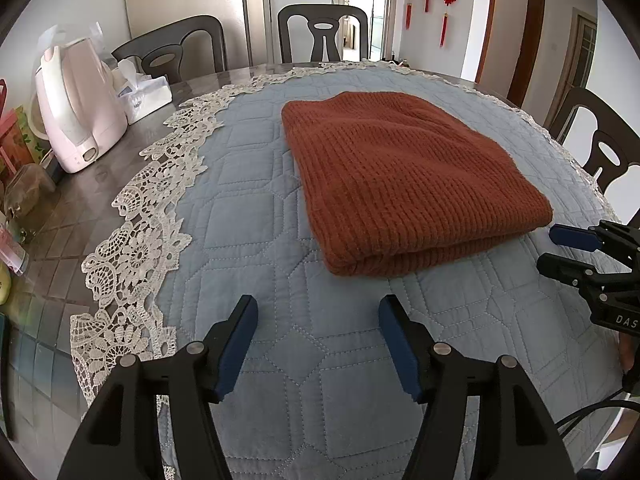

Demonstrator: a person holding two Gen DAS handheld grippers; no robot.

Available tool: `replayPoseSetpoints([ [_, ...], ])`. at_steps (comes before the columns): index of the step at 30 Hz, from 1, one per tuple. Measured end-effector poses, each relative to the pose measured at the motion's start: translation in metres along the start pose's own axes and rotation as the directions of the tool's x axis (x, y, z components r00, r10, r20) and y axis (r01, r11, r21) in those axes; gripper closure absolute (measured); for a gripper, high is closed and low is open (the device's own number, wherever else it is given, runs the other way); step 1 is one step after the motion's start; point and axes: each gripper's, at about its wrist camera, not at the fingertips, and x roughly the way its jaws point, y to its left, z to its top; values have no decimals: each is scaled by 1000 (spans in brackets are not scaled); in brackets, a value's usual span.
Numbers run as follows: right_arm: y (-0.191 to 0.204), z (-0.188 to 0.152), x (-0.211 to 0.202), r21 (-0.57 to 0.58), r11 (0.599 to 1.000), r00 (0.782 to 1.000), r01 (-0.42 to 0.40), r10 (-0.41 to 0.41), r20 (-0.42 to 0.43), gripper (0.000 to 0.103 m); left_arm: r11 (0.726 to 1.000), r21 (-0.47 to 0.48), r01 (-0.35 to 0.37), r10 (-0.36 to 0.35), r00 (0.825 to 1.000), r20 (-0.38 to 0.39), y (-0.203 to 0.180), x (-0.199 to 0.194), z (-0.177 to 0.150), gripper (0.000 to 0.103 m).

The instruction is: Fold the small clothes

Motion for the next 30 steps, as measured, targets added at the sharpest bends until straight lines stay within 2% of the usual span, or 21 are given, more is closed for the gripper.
replayPoseSetpoints([
  [30,0,0,0,0,1000,1000,0,0,0,53,1000,-5,-9,9,1000,-2,0,1,0,33],
])
